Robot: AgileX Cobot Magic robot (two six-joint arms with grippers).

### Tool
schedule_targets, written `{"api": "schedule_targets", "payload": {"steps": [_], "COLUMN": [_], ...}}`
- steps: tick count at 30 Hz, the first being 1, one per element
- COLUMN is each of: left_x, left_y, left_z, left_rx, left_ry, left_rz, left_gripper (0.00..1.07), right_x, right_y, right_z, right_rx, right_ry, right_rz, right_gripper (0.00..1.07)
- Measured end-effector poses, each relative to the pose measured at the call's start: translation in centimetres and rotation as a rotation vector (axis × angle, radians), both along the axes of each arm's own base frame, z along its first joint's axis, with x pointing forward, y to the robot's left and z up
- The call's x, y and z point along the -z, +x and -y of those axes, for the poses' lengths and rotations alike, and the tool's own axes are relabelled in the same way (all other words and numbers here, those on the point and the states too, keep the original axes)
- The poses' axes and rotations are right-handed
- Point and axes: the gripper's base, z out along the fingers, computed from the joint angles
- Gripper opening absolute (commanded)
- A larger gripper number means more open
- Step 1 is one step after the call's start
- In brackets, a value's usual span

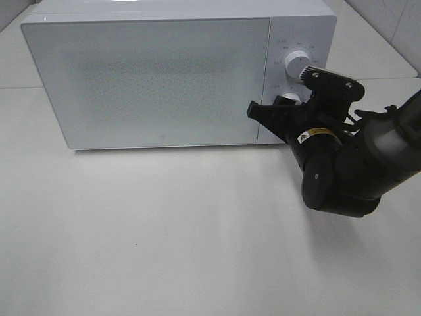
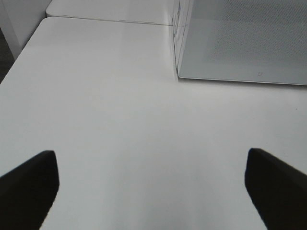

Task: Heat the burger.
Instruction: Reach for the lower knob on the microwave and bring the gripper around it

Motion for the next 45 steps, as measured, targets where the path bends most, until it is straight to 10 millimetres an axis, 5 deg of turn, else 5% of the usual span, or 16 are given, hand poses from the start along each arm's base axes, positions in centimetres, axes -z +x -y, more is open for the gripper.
{"api": "schedule_targets", "payload": {"steps": [2,8,18,30,45], "left_x": [0.0,0.0,0.0,0.0,0.0], "left_y": [0.0,0.0,0.0,0.0,0.0], "left_z": [0.0,0.0,0.0,0.0,0.0], "left_rx": [0.0,0.0,0.0,0.0,0.0], "left_ry": [0.0,0.0,0.0,0.0,0.0], "left_rz": [0.0,0.0,0.0,0.0,0.0], "left_gripper": [0.98,0.98,0.98,0.98,0.98], "right_x": [0.02,-0.01,-0.05,-0.06,-0.07], "right_y": [-0.02,-0.05,-0.05,-0.07,-0.07], "right_z": [0.0,0.03,0.01,0.0,0.0], "right_rx": [0.007,0.074,0.121,0.134,0.13], "right_ry": [0.066,0.642,1.086,1.225,1.194], "right_rz": [-0.001,-0.001,-0.002,-0.004,-0.003], "right_gripper": [0.08,0.08,0.05,0.05,0.09]}}
